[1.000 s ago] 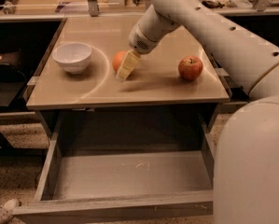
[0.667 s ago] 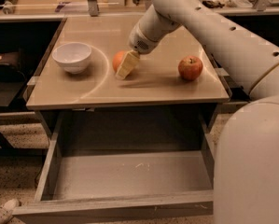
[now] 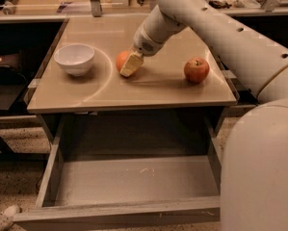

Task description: Place orange into top drawer

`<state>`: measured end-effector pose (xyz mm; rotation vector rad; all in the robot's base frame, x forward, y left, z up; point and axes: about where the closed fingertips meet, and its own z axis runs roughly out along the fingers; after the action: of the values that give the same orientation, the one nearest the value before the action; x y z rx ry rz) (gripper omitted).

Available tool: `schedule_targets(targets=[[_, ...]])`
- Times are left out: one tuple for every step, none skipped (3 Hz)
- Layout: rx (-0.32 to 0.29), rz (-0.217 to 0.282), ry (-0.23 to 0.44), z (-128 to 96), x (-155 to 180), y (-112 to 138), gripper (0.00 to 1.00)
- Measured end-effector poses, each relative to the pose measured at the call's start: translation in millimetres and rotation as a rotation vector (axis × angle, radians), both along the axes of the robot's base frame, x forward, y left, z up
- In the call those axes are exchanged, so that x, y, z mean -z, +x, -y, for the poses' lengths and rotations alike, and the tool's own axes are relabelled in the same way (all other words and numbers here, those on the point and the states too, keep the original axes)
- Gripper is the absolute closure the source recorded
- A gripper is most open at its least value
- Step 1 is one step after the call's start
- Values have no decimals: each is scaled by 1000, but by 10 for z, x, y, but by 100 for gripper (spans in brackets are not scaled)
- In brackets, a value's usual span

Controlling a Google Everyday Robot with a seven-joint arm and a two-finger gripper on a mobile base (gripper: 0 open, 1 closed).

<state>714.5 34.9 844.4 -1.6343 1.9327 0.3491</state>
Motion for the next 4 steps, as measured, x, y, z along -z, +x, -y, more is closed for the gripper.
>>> schedule_targets(targets=[[2,0,-4,3,-11,-35,88],[48,9,-23,86,-151,-264,100],[149,22,-29,197,-438,-763,100],[256,6,-35,262,-605,-1368,100]])
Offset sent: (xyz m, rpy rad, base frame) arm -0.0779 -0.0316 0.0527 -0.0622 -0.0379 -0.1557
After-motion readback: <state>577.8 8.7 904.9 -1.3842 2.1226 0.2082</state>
